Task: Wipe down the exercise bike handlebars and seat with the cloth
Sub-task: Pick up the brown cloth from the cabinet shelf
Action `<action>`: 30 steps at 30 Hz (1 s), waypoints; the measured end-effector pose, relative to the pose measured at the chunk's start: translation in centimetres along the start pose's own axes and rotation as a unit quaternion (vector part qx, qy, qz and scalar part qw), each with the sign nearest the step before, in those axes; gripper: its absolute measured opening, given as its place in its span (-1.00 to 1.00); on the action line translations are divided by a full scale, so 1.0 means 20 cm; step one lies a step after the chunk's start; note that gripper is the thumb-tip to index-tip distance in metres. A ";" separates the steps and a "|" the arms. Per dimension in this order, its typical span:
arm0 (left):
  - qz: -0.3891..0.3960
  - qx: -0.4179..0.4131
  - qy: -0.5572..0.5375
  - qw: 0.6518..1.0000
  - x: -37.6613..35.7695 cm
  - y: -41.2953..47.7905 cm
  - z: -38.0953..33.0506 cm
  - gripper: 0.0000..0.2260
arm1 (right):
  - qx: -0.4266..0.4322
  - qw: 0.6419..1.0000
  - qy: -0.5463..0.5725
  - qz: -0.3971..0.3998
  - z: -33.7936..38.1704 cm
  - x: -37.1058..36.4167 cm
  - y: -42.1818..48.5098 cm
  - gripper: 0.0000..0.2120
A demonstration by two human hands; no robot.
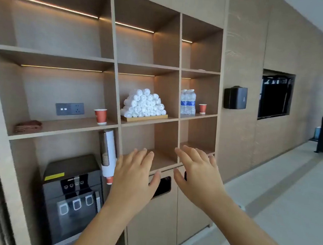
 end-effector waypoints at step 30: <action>-0.061 0.227 0.085 0.968 -0.39 0.33 1.70 -0.55 | 0.201 0.967 0.145 0.064 1.12 -1.19 1.18 -0.50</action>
Point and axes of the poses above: each hand's wrist, its own y-axis towards the middle knuckle, its own x-axis out of the back of the hand, z = x × y, the point moved 4 cm from there along y, towards the middle knuckle, and after that the axes turned 3 degrees about -x, right-handed, at the moved point
